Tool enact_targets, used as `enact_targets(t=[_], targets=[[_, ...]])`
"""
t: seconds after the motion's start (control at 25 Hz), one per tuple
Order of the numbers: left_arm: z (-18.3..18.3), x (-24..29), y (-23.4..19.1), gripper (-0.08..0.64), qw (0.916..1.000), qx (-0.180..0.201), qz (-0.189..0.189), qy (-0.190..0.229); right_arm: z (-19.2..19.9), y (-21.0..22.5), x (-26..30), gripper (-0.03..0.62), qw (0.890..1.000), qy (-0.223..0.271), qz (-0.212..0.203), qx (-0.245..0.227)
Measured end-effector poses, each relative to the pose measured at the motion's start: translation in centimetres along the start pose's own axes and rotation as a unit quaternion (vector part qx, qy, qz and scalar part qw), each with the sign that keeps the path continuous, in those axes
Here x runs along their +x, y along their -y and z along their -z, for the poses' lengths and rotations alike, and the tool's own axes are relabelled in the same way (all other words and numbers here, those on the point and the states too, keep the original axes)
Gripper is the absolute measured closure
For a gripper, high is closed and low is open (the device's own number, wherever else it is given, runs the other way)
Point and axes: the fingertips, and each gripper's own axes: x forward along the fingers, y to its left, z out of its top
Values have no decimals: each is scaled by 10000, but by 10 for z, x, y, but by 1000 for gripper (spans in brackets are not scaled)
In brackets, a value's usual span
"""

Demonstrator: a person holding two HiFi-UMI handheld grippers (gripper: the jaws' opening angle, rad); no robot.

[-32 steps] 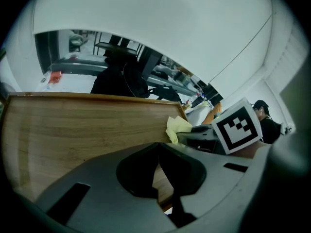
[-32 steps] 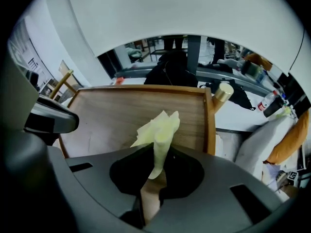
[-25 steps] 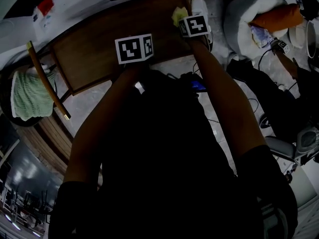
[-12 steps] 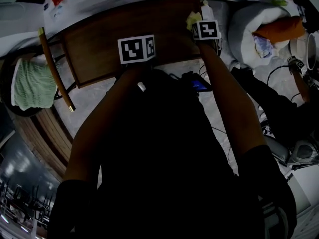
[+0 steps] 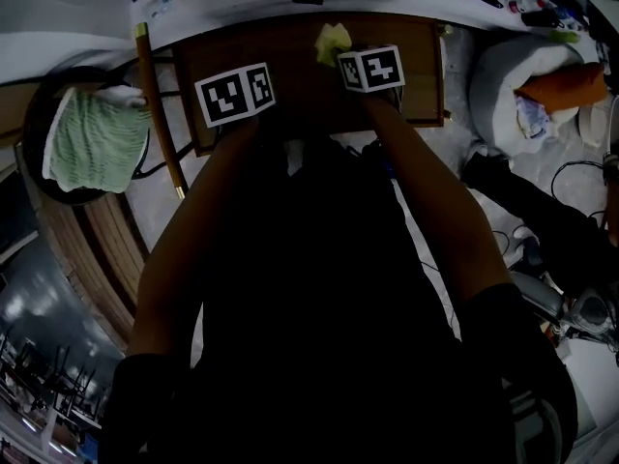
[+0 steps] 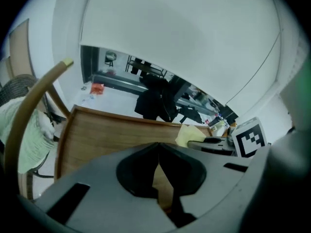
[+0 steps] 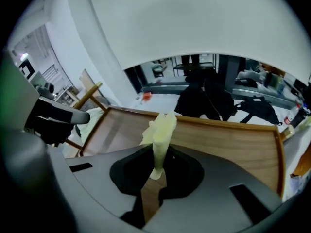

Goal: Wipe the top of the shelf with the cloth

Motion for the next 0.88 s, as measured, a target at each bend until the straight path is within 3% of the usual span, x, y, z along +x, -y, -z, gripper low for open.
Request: enact_targets(t=[0.24, 0.4, 0.64, 0.88], targets=[[-24, -45, -66, 549, 9992, -148, -247, 293, -35, -120, 53, 548, 9959, 137, -875, -163], [-35, -65, -99, 549, 9984, -187, -343, 400, -44, -178, 87, 548, 9918, 142, -1247, -241], [-45, -78, -145, 549, 9978, -186, -479, 422, -60, -230, 134, 548, 9885, 103, -1460, -379], [-51, -76, -160, 549, 9980, -188, -474, 376, -74, -264, 167, 548, 9861, -26, -1507, -703]])
